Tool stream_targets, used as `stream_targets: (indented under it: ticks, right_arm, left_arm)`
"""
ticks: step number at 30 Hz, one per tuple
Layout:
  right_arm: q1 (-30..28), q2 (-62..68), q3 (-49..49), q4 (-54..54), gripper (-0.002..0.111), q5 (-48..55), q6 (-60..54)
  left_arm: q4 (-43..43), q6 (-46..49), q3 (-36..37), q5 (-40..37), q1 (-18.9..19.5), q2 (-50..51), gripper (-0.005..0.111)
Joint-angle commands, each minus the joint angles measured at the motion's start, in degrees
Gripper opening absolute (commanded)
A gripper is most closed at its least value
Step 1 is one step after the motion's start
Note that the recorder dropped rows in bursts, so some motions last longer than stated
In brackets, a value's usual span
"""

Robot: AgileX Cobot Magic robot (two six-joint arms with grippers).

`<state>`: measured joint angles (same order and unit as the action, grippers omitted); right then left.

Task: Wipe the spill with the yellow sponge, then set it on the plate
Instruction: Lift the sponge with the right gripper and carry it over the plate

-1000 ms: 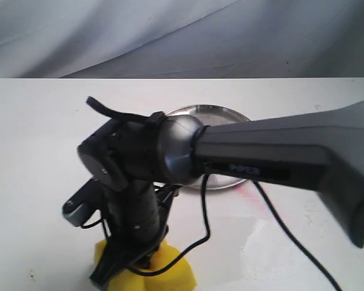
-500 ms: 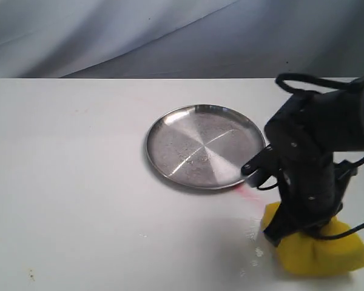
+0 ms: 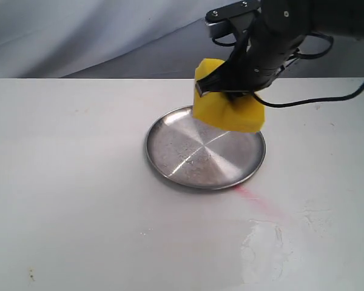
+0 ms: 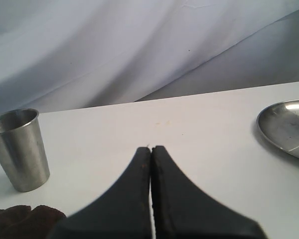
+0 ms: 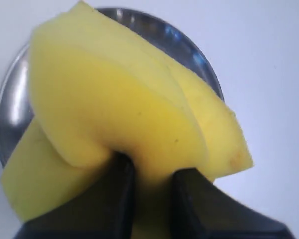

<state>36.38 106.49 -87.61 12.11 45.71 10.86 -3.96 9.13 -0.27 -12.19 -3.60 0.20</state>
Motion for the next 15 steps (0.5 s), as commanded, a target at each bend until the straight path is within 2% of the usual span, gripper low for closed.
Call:
stream_targets:
  ticks: [1,6,9,11,15]
  right_arm:
    - [-0.4,4.77,-2.81,-2.62,0.0,-6.4,0.04]
    - [-0.43,9.21,-3.21,-1.36,0.001,-10.02,0.04]
    - [-0.53,11.04,-3.21,-0.77,0.011,-10.29,0.04]
    - [-0.53,11.87,-3.21,-1.0,0.024,-10.29,0.04]
    - [-0.53,12.34,-3.21,-1.17,0.06,-10.4,0.07]
  left_arm:
    - [0.01,0.02,0.27,0.42,-0.35,-0.2,0.0]
    - [0.01,0.02,0.27,0.42,-0.35,-0.2,0.0]
    - [0.01,0.02,0.27,0.42,-0.35,-0.2,0.0]
    - [0.01,0.02,0.27,0.42,-0.35,-0.2,0.0]
    - [0.01,0.02,0.27,0.42,-0.35,-0.2,0.0]
